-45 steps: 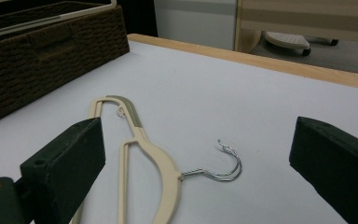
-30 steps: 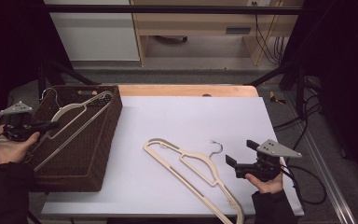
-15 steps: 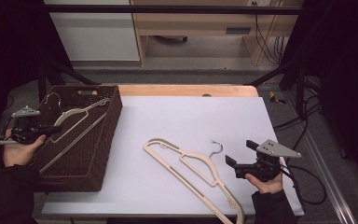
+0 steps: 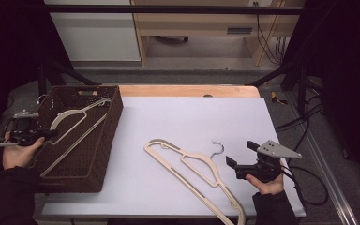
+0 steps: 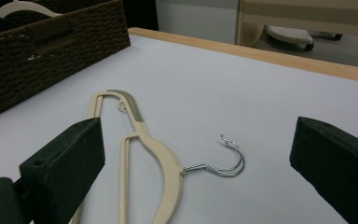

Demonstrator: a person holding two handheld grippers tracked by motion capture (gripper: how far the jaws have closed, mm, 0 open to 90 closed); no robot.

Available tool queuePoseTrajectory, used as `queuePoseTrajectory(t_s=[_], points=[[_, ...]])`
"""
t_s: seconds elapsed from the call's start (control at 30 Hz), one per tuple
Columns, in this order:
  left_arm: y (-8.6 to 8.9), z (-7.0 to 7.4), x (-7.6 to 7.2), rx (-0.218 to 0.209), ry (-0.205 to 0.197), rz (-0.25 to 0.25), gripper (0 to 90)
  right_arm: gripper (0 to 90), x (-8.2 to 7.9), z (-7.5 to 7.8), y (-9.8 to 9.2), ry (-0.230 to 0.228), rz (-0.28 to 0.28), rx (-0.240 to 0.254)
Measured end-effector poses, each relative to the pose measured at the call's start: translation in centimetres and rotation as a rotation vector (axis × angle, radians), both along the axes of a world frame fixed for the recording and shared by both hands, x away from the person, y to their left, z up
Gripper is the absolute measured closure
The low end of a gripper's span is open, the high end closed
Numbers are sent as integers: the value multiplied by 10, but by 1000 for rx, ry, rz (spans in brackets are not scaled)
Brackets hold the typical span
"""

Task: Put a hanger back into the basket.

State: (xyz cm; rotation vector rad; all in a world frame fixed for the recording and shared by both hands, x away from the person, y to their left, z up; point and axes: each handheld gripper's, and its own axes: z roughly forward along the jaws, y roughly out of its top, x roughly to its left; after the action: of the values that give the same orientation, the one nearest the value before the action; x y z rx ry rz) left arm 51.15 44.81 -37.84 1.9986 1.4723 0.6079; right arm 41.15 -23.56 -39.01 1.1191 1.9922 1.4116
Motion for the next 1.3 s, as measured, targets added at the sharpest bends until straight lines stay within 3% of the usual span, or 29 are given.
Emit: queuePoseTrajectory(t_s=[0.17,0.37,0.6,1.07,1.3], points=[[4,-4,2,10,32,41,732,34,0,0,0,0,0,0],[4,-12,8,27,118,90,674,34,0,0,0,0,1,2],[5,-15,9,31,125,105,646,35,-1,0,0,2,4,6],[7,-20,12,21,191,130,499,35,-1,1,-1,-5,2,7],[5,-13,8,6,156,128,458,35,-2,3,-2,-9,0,14]])
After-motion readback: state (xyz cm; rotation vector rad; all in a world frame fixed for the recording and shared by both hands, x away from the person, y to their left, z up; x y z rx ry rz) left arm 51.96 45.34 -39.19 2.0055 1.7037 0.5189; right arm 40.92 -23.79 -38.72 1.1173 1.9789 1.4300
